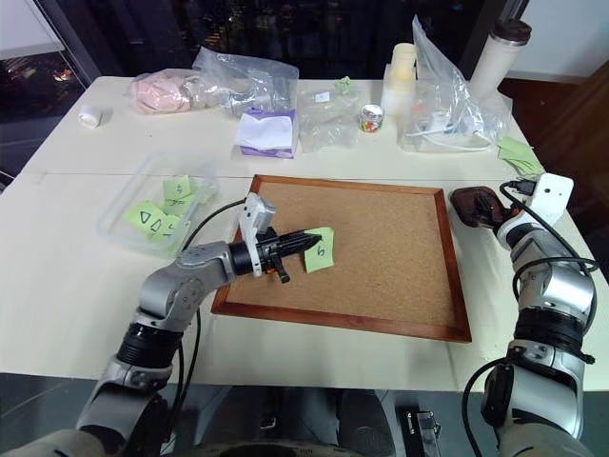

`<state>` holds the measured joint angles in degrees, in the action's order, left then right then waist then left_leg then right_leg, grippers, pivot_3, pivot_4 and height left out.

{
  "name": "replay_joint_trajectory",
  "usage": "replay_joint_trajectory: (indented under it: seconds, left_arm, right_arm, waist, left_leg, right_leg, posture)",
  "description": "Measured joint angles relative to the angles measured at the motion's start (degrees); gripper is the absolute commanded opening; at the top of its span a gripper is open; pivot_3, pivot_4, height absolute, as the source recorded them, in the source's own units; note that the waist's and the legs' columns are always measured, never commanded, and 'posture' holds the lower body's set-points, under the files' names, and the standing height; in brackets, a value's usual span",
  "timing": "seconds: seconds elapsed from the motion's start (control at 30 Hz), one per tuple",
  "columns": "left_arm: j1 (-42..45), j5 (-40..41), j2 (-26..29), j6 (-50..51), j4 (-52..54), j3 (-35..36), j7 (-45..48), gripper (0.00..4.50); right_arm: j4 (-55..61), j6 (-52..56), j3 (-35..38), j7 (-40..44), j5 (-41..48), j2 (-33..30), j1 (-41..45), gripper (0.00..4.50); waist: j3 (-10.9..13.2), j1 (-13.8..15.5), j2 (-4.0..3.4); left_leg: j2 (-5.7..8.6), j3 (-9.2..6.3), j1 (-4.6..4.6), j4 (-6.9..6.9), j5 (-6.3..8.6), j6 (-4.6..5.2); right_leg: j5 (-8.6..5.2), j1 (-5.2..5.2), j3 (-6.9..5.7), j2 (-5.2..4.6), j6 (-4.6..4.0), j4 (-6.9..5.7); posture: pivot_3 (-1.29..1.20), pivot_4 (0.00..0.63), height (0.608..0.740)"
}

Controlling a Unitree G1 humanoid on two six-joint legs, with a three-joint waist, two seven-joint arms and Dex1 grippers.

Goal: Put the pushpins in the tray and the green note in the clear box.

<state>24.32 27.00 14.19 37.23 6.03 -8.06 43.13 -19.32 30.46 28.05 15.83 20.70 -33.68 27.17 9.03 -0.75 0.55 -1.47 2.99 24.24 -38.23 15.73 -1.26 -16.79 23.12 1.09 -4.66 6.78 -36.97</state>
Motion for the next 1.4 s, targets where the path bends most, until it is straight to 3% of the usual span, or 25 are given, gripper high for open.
replay_joint_trajectory:
  seconds: [0.37, 0.63, 0.73, 0.93, 1.03, 1.27, 1.4]
  left_arm:
    - [-1.63, 3.77, 9.38, 1.29, 7.75, 5.27, 2.62, 0.0]
    - [5.39, 9.47, 17.5, 4.61, 5.85, 18.07, 1.06, 0.0]
    - [7.62, 8.04, 22.56, 3.05, -3.11, 23.18, -0.76, 0.0]
    - [7.03, 3.97, 28.24, -1.79, -16.18, 25.71, 0.2, 0.0]
    - [6.05, 2.16, 29.59, -4.22, -20.96, 25.82, 1.49, 0.9]
    - [4.64, 0.78, 29.71, -5.45, -25.37, 24.6, 5.74, 4.4]
    - [5.37, 0.93, 30.19, -5.27, -24.68, 24.56, 8.09, 4.46]
  right_arm:
    - [37.94, 15.13, -9.28, 18.1, 13.88, -5.98, -14.98, 4.46]
    - [47.54, 17.61, -17.41, 21.79, 16.19, -7.8, -14.96, 4.46]
    - [47.59, 17.37, -19.93, 21.7, 15.69, -7.44, -13.78, 4.46]
    - [47.44, 16.13, -23.1, 21.76, 14.29, -7.18, -13.42, 4.46]
    - [47.15, 15.05, -24.28, 21.99, 13.25, -7.18, -13.36, 4.5]
    - [46.08, 13.66, -25.38, 22.51, 11.44, -7.2, -13.2, 4.5]
    - [45.36, 12.5, -25.47, 22.81, 10.21, -7.32, -13.51, 4.5]
  waist:
    - [0.01, 0.07, 0.02]
    - [0.09, 0.0, 0.15]
    - [0.09, -0.12, 0.15]
    - [0.13, 0.17, 0.22]
    - [0.13, 0.15, 0.22]
    - [0.16, 0.15, 0.3]
    - [0.16, 0.1, 0.3]
  left_leg:
    - [-0.04, -0.08, -0.05, -0.03, 0.18, 0.32]
    - [-0.06, -0.11, -0.06, -0.05, 0.18, 0.32]
    - [-0.05, -0.1, -0.08, -0.03, 0.18, 0.32]
    - [-0.05, -0.07, -0.04, -0.04, 0.18, 0.32]
    - [-0.05, -0.05, -0.05, -0.03, 0.18, 0.32]
    - [-0.07, -0.05, -0.01, -0.05, 0.18, 0.32]
    - [-0.07, -0.05, -0.02, -0.05, 0.18, 0.32]
  right_leg:
    - [0.0, -0.02, -0.01, 0.03, -0.01, -0.07]
    - [-0.01, -0.01, -0.02, 0.08, -0.02, -0.11]
    - [-0.01, 0.02, -0.02, 0.12, -0.02, -0.12]
    - [-0.01, 0.02, -0.06, 0.08, -0.02, -0.1]
    - [-0.01, 0.02, -0.06, 0.08, -0.02, -0.1]
    - [-0.01, 0.04, -0.08, 0.09, -0.02, -0.11]
    - [-0.01, 0.05, -0.07, 0.09, -0.02, -0.13]
  posture:
    - [0.0, 0.15, 0.74]
    - [0.0, 0.15, 0.74]
    - [0.0, 0.15, 0.74]
    - [0.0, 0.15, 0.74]
    - [0.0, 0.15, 0.74]
    - [0.0, 0.15, 0.74]
    - [0.0, 0.15, 0.74]
